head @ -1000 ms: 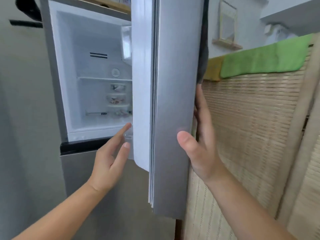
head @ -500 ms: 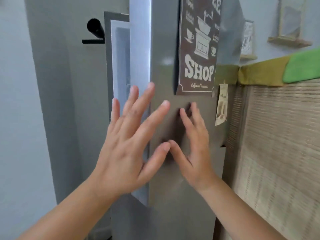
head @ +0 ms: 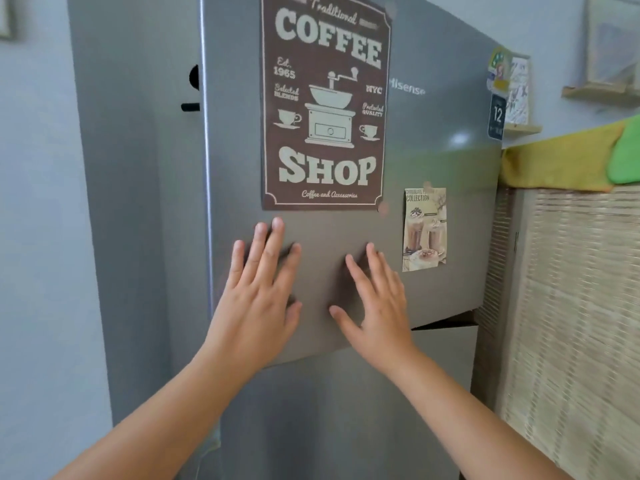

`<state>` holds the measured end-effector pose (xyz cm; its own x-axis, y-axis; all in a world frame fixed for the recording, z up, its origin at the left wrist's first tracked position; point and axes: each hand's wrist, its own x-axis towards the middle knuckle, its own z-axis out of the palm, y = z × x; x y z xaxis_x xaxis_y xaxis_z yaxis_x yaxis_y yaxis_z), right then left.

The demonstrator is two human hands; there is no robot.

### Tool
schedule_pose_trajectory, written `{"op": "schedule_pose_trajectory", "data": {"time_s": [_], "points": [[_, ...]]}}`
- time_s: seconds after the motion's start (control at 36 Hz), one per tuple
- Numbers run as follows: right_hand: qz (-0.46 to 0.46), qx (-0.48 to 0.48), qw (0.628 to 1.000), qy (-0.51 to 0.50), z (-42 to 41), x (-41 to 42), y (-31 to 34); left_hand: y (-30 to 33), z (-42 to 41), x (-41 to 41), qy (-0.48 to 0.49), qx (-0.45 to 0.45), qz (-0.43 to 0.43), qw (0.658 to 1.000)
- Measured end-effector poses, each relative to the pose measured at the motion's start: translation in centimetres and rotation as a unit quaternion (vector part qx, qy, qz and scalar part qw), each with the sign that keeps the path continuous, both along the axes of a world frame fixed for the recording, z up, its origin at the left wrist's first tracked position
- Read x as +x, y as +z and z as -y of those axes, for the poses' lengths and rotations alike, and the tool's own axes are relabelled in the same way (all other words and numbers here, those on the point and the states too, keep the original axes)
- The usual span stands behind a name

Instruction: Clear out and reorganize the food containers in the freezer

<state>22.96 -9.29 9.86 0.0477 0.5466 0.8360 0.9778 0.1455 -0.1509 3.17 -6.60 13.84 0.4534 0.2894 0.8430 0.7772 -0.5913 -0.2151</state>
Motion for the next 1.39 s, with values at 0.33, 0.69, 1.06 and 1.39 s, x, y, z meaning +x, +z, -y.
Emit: {"op": "schedule_pose_trajectory", "data": {"time_s": [0.33,0.69,1.06,1.39], "points": [[0.023,-0.108,0.992,-0.065,-7.1,4.9,-1.8,-4.0,-10.5,3.5,-0.002,-0.17,0.0,0.985],[0.1,-0.052,0.984,-0.136,-10.3,6.3,-4.0,-6.6,-14.1,4.7,0.042,-0.131,0.011,0.99],[0.114,-0.047,0.982,-0.146,-10.5,6.3,-4.2,-7.1,-14.5,4.8,0.056,-0.12,0.011,0.991],[0.086,-0.149,0.972,-0.16,-9.0,5.6,-3.9,-6.0,-12.2,5.2,0.074,-0.191,0.011,0.979]]}}
